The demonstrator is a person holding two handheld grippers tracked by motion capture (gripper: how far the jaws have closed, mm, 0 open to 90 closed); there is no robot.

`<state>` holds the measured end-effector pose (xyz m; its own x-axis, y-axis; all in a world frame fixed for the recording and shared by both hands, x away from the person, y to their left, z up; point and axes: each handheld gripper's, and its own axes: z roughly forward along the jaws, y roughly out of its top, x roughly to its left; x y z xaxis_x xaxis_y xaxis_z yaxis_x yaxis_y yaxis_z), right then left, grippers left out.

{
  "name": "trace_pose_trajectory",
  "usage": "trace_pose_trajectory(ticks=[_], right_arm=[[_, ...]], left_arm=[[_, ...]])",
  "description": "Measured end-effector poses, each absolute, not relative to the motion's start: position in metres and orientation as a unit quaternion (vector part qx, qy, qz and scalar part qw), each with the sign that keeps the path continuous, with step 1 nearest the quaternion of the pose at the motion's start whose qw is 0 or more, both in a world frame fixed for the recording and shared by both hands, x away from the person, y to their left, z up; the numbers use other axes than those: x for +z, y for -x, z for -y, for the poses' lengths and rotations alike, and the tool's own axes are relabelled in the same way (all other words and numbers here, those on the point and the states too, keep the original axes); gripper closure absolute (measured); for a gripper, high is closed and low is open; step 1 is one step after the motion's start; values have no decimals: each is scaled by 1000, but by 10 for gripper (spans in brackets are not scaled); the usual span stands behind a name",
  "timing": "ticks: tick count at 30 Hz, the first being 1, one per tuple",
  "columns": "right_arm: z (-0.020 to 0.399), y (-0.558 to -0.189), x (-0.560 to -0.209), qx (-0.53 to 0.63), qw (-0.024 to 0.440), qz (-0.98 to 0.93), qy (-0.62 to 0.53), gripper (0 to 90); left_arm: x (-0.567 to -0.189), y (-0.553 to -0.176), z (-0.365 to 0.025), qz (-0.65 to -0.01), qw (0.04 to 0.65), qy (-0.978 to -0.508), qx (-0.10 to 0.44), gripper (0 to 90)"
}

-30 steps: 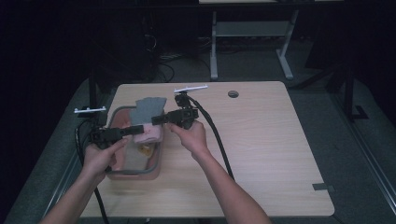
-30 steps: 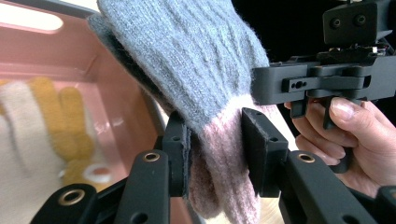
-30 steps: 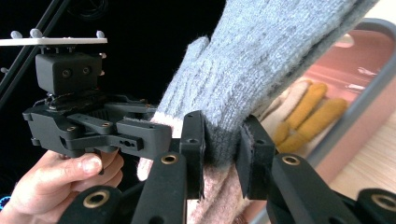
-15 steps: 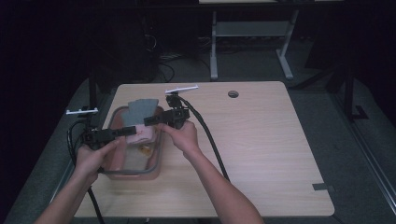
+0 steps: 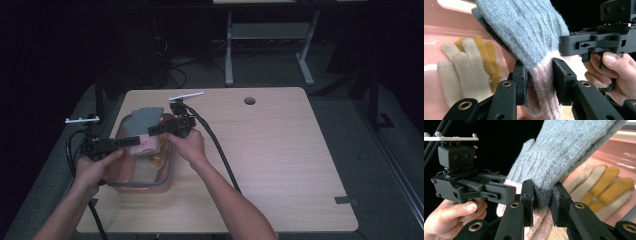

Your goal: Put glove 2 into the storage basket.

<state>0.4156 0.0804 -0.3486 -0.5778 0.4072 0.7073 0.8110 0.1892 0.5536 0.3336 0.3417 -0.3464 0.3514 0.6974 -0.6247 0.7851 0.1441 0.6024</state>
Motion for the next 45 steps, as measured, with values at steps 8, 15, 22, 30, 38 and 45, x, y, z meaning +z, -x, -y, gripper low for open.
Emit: trace_pose_trajectory(ticks=[8, 15, 22, 30, 38, 45], right_arm=[[-89, -418, -352, -475, 205, 753, 406, 742], [-95, -420, -358, -466, 205, 759, 406, 743], [-100, -422, -363, -457, 205, 764, 408, 743], [-107, -422, -370, -444, 197, 778, 399, 742], [-113, -420, -377, -419, 187, 793, 400, 740], [-114, -419, -384, -400, 181, 805, 399, 732]], left_arm=[[-350, -335, -348, -572, 493, -655, -44, 663], [-355, -338, -351, -578, 478, -660, -47, 672], [-359, -338, -352, -583, 470, -661, -48, 675], [-365, -340, -356, -586, 454, -669, -50, 675], [-372, -342, -354, -589, 430, -683, -49, 675], [-378, -341, -349, -588, 409, -696, -41, 675]])
